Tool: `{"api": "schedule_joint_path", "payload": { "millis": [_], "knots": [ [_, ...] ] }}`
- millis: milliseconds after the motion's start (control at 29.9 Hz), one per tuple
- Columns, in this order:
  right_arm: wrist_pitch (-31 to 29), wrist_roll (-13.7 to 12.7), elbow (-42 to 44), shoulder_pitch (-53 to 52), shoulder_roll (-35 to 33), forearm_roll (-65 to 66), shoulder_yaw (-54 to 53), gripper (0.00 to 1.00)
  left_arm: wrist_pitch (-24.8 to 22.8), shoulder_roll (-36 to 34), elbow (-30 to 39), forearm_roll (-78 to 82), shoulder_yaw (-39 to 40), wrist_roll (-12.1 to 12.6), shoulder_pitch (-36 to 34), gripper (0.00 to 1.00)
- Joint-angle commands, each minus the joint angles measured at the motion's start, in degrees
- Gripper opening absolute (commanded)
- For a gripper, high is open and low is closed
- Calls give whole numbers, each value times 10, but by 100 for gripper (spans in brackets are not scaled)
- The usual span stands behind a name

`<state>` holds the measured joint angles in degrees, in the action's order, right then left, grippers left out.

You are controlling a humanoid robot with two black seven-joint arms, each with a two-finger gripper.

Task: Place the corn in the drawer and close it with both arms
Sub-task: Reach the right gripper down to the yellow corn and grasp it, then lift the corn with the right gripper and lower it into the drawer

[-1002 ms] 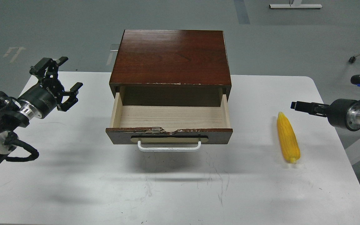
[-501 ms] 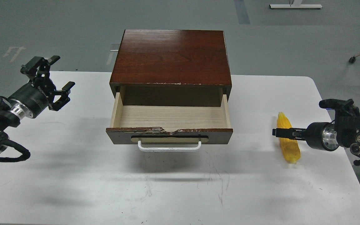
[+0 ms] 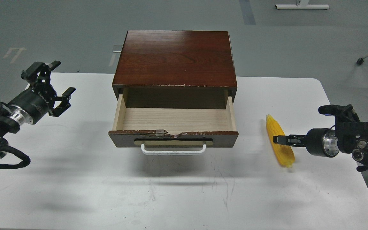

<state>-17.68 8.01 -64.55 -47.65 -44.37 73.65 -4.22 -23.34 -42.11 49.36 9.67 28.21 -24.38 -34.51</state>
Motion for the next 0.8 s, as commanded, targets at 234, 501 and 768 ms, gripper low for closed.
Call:
{"api": "schedule_joint_path", "payload": {
  "millis": [234,501,768],
  "knots": [
    [11,-8,15,-2,-2,0,12,0,1,0,-2,0,0,0,8,98],
    [38,-6,6,-88,-43,-4,10,0,1,-1,-3,0,0,-1,8,98],
    [50,30,-74,-218,-94,27,17,0,1,1,-3,-1,0,-1,8,98]
  ]
}}
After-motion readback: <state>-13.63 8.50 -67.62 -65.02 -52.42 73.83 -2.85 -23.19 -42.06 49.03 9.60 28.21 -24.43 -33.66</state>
